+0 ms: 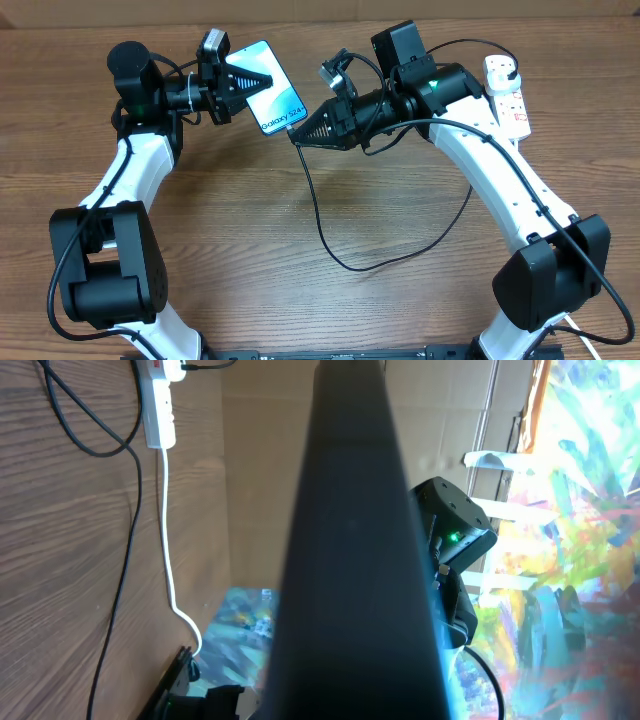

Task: Plug charger to phone and switch on socket

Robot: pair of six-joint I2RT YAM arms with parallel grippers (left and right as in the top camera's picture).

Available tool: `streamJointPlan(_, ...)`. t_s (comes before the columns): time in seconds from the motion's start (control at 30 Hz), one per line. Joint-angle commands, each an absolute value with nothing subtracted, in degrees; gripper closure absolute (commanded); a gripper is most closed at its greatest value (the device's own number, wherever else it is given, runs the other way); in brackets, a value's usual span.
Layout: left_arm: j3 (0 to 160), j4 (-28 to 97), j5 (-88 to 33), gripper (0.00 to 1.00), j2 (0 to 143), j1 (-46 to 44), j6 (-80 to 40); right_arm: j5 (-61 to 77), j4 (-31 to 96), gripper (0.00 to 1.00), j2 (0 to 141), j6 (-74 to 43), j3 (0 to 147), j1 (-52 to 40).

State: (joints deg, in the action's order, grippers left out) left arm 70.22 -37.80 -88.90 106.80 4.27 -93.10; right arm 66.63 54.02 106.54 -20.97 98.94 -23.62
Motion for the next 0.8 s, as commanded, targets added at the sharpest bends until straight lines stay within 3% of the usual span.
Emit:
streamJointPlan(0.0,70.87,-38.44,-90.50,0.96,106.87,4.27,-93.43,66.02,53.12,0.96,105.58,-20.80,98.63,-23.29)
streamJointPlan(0.77,70.87,-39.42,-90.52,0.96,106.87,4.25,-93.01,65.41,51.03,0.96,105.62,-22.55,98.63,-23.29)
